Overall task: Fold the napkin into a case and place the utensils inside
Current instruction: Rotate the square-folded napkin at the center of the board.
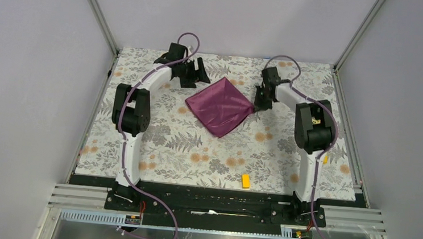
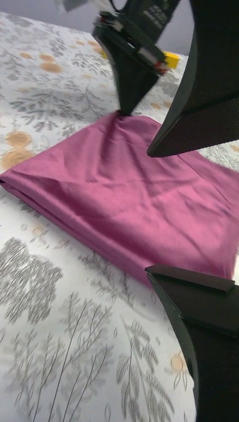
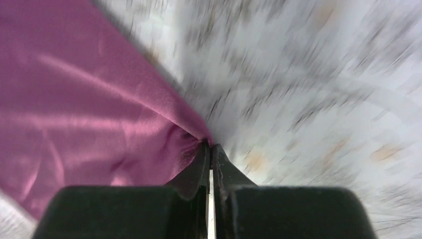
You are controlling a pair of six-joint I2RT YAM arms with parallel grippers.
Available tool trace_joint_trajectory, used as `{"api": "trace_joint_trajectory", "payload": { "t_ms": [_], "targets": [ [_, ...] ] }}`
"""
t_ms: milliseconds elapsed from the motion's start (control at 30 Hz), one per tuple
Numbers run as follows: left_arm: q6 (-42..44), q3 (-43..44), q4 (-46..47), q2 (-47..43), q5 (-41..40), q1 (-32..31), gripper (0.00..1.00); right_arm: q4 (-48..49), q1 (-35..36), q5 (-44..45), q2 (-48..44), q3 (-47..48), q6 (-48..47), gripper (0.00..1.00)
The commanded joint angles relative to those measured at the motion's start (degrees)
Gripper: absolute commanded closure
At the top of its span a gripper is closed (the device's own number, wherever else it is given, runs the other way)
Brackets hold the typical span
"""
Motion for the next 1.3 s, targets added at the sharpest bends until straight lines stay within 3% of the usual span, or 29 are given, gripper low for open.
{"api": "trace_joint_trajectory", "payload": {
  "t_ms": [0, 67, 167, 233, 300, 400, 567, 700, 1000, 1100, 1200, 1267],
  "targets": [
    [-3.36, 4.44, 2.99, 1.59, 4.13, 3.59, 0.16, -14.34, -1.07, 23.47, 11.48, 18.02, -17.87, 0.95],
    [-3.47, 6.34, 2.63, 2.9, 4.33, 4.6, 0.16, -14.41, -1.13, 24.05, 14.86, 27.45, -20.9, 0.76],
    [-4.02, 8.57, 1.45, 5.37, 6.29, 5.73, 0.16, -22.18, -1.21, 21.22, 18.51, 42.08, -19.74, 0.53],
    [-4.36, 7.49, 1.92, 6.4, 9.03, 5.65, 0.16, -23.97, -1.53, 16.65, 16.62, 43.44, -14.9, 0.39],
    [-5.72, 3.07, 6.37, 6.21, 11.47, 5.1, 0.17, -22.29, -1.75, 11.46, 12.14, 38.24, -9.82, 0.33],
    [-7.17, 0.06, 9.41, 6.88, 13.02, 4.24, 0.22, -13.85, -2.19, 0.01, 2.99, 23.02, -3.31, 0.32],
    [-3.65, -1.13, 6.3, 7.34, 10.37, 2.1, 0.25, 0.81, -4.18, -12.76, -6.94, 2.68, 2.87, 0.31],
    [-2.85, -7.24, 5.82, 5.1, 5.28, 0.62, 0.32, 0.86, -5.1, -15.12, -8.03, -1.52, 2.24, 0.31],
    [-11.22, -33.93, 17.83, -12.02, 3.59, -2.88, 0.44, 0.59, -5.12, -13.25, -13.99, -10.13, 1.2, 0.31],
    [-12.9, -38.33, 18.13, -17.43, 1.8, -2.85, 0.4, 0.46, -5.27, -12.85, -16.07, -13.1, 2.82, 0.29],
    [-12.09, -41.94, 15.6, -23.39, -1.68, -2.73, 0.24, 0.72, -6.54, -12.59, -17.93, -16.72, 5.75, 0.26],
    [-12.55, -45.72, 16.13, -27.4, -2.1, -2.69, 0.21, 2.45, -8.04, -15.24, -19.38, -19.88, 8.77, 0.25]
  ]
}}
